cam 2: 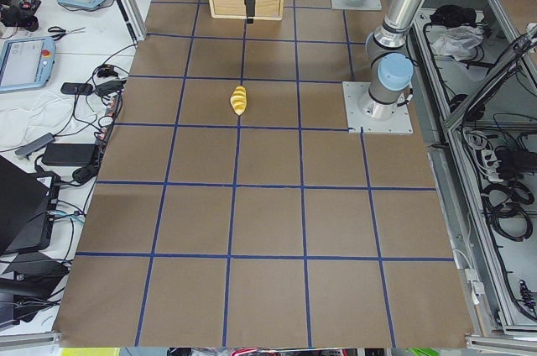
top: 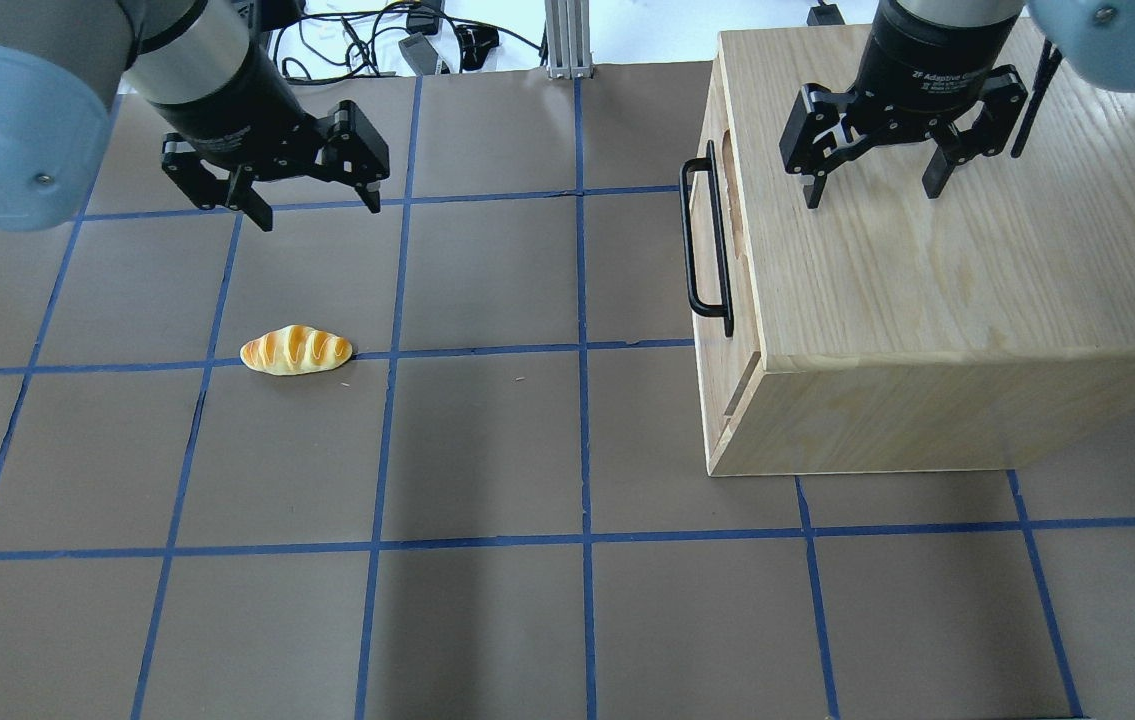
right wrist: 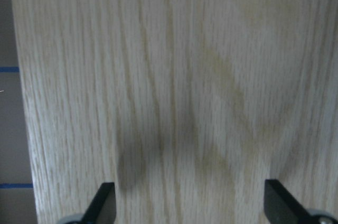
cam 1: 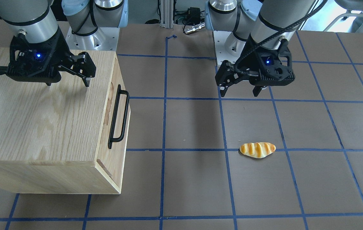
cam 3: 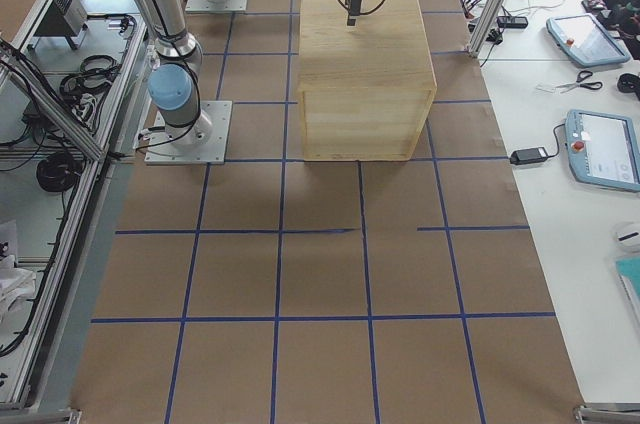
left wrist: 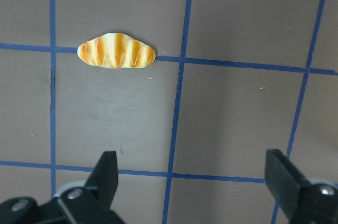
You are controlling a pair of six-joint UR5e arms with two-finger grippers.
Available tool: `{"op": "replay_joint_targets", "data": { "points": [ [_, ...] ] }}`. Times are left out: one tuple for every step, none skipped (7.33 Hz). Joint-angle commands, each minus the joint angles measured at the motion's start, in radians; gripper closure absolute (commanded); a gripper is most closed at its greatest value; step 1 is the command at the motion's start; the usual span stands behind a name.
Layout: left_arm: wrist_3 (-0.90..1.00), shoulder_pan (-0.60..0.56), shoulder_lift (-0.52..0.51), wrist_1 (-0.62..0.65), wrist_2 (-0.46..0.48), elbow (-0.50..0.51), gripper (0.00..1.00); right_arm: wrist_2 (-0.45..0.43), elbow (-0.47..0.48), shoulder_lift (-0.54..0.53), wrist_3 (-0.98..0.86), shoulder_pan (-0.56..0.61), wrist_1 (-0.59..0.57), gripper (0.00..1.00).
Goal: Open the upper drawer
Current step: 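Move the left gripper toward the black handle on the cabinet drawer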
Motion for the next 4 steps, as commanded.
{"op": "replay_joint_targets", "data": {
  "points": [
    [-0.078, -0.098, -0.051, 0.109, -0.11, 0.001, 0.0, 0.0, -0.001, 0.0, 0.001, 0.0, 0.0, 0.0],
    [-0.089, -0.13, -0.074, 0.135, -0.133, 0.002, 0.0, 0.0, -0.001, 0.0, 0.001, 0.0, 0.0, 0.0],
    [-0.09, -0.166, -0.096, 0.155, -0.149, 0.002, 0.0, 0.0, -0.001, 0.0, 0.001, -0.002, 0.0, 0.0],
    [-0.104, -0.195, -0.108, 0.178, -0.162, 0.007, 0.0, 0.0, -0.001, 0.0, 0.001, 0.0, 0.0, 0.0]
  ]
}}
